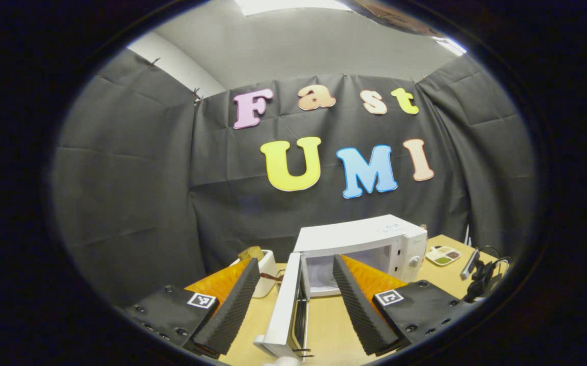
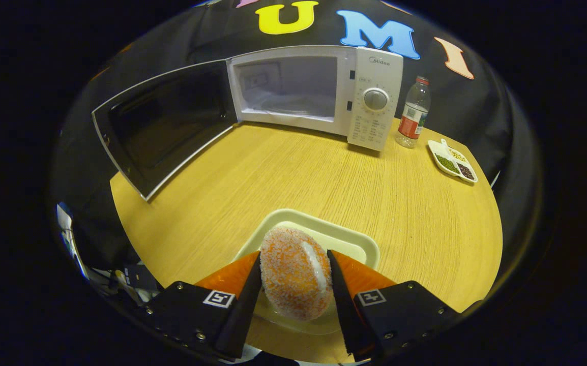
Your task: Open the microwave oven with the left hand, put the food in, and close the microwave oven.
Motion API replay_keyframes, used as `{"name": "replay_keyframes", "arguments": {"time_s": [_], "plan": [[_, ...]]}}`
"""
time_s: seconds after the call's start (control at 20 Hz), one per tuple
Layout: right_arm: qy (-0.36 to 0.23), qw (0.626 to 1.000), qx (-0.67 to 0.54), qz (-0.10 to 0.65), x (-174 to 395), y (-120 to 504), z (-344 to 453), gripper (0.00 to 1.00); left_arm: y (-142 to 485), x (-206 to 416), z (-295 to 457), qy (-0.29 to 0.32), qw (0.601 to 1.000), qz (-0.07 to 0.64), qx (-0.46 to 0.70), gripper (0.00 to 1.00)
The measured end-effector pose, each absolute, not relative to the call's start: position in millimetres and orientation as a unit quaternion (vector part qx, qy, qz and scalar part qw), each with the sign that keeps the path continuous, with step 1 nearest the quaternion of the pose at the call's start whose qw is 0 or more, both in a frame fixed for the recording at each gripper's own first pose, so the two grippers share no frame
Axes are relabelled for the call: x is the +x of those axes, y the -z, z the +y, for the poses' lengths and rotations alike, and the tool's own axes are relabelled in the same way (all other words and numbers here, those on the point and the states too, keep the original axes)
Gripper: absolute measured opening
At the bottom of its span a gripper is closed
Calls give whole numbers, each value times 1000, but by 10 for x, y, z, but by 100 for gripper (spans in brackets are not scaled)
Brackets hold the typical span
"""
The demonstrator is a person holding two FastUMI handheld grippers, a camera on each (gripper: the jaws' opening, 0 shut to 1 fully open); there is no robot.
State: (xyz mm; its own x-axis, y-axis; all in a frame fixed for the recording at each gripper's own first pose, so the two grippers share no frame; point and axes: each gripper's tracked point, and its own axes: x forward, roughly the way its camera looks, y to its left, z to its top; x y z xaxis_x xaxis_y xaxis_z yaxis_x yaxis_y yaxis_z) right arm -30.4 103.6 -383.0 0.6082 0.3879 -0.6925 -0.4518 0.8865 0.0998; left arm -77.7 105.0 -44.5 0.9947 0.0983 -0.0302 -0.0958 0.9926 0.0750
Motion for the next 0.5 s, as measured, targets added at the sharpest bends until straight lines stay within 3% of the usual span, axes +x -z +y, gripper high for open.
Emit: {"name": "replay_keyframes", "arguments": {"time_s": [0.25,0.5], "plan": [[-213,903,100,361,66,3330,1527,72,404,-709,1209,-42,999,12,29,100],[-189,895,194,354,594,3229,2124,72,390,-618,1349,-36,999,5,36,98]]}}
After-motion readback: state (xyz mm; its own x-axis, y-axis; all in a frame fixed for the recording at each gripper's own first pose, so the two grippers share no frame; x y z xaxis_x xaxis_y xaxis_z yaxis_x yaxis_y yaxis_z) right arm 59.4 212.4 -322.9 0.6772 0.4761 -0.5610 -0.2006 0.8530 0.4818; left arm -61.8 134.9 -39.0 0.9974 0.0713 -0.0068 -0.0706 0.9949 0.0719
